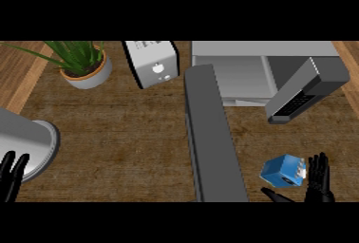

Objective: Pick up the milk, place it into the microwave and close the microwave

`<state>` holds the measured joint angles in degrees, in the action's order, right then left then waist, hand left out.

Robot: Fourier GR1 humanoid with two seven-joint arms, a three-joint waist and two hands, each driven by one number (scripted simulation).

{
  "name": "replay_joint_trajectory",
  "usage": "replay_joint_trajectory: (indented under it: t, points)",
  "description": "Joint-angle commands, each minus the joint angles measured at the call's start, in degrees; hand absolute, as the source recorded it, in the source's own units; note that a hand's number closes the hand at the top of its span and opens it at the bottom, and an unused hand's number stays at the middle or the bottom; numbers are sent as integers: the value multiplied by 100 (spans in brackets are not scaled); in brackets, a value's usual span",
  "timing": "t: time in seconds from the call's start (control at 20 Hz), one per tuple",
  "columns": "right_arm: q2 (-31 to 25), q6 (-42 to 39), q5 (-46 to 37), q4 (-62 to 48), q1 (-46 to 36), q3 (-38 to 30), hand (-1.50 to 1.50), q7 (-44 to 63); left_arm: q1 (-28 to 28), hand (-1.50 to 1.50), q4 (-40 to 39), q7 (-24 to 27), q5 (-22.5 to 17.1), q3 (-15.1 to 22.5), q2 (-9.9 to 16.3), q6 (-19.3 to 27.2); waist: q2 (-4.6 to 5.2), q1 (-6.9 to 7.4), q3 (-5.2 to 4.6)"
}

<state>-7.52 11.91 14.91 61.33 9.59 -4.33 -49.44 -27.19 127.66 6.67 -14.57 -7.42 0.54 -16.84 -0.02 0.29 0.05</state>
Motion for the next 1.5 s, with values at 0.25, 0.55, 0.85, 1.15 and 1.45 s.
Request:
replay_joint_trajectory:
  t: [0.25,0.55,0.85,1.15,1.45]
  points:
    - [57,-1004,-113,-252,-335,282,150,-812,239,-150,121,-452,-212,-189,106,38,-2,-4,-4]
    - [287,441,-409,85,-294,-177,150,-973,200,-150,-517,154,-112,-206,-33,-213,-2,-18,-8]
    - [635,367,-672,971,-298,428,150,-387,-417,-150,-588,847,51,-253,-51,-617,-10,16,-10]
    - [-947,-2161,-20,-196,-1567,167,150,125,168,-150,-473,232,-109,-87,-48,-308,19,84,0]
    - [-928,-2813,57,-336,-1940,291,150,379,284,-150,-680,156,-435,-488,133,-443,1,-1,-6]
